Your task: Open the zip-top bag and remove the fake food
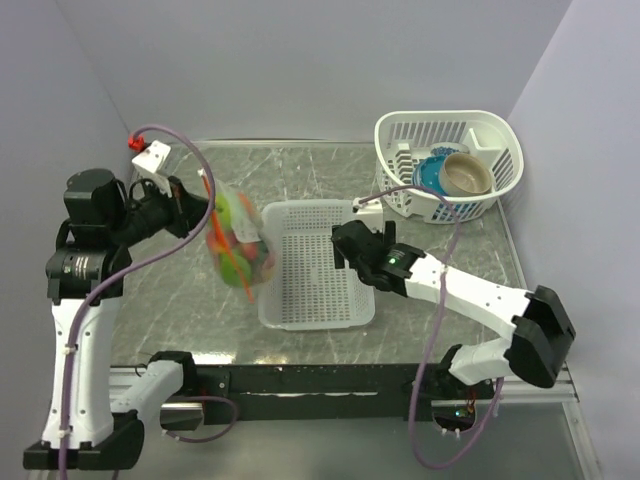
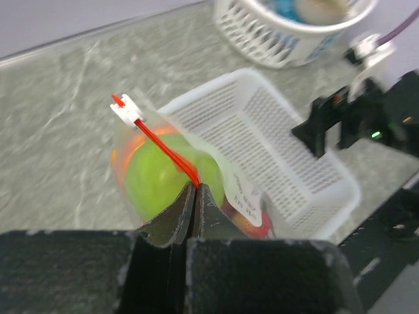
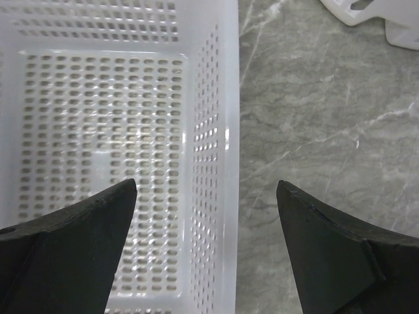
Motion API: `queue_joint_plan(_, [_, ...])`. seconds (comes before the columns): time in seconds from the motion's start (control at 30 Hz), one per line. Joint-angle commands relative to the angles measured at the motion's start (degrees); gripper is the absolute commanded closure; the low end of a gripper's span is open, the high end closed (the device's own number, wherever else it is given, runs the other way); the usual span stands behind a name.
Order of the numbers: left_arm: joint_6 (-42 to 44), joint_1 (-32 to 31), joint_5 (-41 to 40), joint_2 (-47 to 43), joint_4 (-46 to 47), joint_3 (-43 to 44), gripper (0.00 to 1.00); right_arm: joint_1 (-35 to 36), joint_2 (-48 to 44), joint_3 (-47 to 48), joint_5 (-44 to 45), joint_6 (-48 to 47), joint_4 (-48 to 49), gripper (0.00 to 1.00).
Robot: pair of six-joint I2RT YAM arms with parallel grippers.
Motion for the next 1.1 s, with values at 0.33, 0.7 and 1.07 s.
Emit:
queue_joint_plan(0.33, [9.08, 7.84, -6.03, -0.20, 3.63, -10.97, 0.99, -9.78, -3.40, -6.29, 0.67, 0.02, 8.10, 0.08])
queue_joint_plan(0.7, [9.17, 8.98, -11.75, 1.92, 7.42, -4.37, 0.99, -10.22, -4.64, -4.37, -2.40, -0.60, 7.32, 0.10])
queue_joint_plan(1.07, [12.67, 11.10, -4.12, 2.10, 3.91, -7.35, 0.99, -6.45, -2.36, 5.91, -10.92, -6.30, 10.12, 0.16])
